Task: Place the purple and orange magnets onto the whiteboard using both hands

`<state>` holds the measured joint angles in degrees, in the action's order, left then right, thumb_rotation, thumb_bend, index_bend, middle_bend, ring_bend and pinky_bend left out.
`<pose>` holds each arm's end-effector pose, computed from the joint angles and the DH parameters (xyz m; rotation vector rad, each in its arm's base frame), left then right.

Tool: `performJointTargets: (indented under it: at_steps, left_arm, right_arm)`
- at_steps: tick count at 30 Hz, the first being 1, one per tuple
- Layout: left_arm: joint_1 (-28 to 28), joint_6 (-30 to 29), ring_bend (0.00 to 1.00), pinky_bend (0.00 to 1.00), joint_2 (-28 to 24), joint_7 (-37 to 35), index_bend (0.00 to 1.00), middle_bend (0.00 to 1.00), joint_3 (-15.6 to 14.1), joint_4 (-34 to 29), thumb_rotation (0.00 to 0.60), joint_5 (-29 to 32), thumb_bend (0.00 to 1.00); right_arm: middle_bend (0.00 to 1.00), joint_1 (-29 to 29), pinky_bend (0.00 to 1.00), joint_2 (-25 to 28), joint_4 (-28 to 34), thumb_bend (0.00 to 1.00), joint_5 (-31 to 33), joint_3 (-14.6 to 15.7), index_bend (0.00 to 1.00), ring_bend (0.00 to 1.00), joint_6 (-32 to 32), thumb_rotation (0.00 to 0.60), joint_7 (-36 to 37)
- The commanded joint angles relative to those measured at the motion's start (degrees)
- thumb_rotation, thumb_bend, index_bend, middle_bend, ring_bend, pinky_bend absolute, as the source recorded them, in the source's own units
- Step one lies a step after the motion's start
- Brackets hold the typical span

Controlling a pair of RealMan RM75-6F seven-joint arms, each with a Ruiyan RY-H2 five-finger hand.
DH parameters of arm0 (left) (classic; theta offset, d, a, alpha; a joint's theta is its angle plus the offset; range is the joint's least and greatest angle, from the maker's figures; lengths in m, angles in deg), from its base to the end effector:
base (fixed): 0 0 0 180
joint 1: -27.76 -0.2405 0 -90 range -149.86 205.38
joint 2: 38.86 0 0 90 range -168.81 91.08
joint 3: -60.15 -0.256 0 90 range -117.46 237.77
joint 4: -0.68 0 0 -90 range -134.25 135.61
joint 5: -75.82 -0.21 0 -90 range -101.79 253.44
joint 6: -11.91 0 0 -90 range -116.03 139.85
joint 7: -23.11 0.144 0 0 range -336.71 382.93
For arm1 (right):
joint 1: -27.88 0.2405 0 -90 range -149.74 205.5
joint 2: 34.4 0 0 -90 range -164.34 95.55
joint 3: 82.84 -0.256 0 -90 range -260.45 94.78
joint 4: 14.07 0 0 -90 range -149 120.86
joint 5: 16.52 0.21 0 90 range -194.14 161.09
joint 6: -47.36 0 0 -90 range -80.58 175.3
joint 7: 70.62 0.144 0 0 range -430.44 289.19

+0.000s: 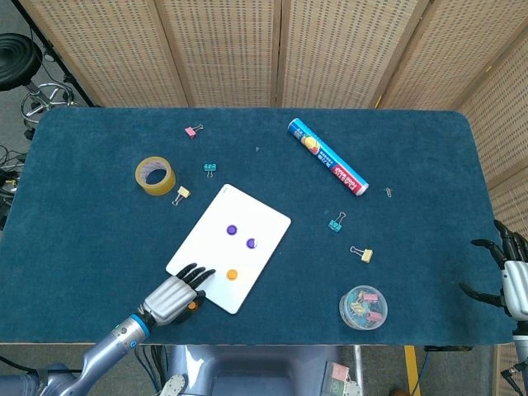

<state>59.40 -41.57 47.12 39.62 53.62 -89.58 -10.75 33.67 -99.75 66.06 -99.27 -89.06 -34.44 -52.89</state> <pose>-0.1979 0.2172 -0.0473 -2.2831 -0.9105 -0.7762 -0.3527 -0.2014 0.1826 1.2608 -0.9959 0.9956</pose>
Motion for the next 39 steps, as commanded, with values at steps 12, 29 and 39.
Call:
performJointTargets:
  at_steps: [12, 29, 39]
  left_arm:
    - [-0.13, -1.38, 0.00, 0.00, -1.59, 1.46, 0.52, 0.00, 0.90, -2.23, 0.600, 0.33, 0.35]
    - [4.19, 3.44, 0.00, 0.00, 0.19, 2.53, 0.52, 0.00, 8.31, 1.72, 0.600, 10.27, 0.35]
    - [6.60, 5.83, 0.00, 0.00, 3.58, 4.41, 0.52, 0.00, 11.17, 6.92, 0.600, 16.91, 0.35]
  right_arm:
    - [0.00, -0.01, 0.00, 0.13, 0.25, 0.00, 0.00, 0.08, 0.27, 0.00, 0.16, 0.600, -0.07]
    - [0.00, 0.03, 0.00, 0.26, 0.48, 0.00, 0.16, 0.07, 0.27, 0.00, 0.43, 0.600, -0.18]
    - [0.00, 0.07, 0.00, 0.23, 0.31, 0.00, 0.33, 0.05, 0.27, 0.00, 0.63, 0.600, -0.13]
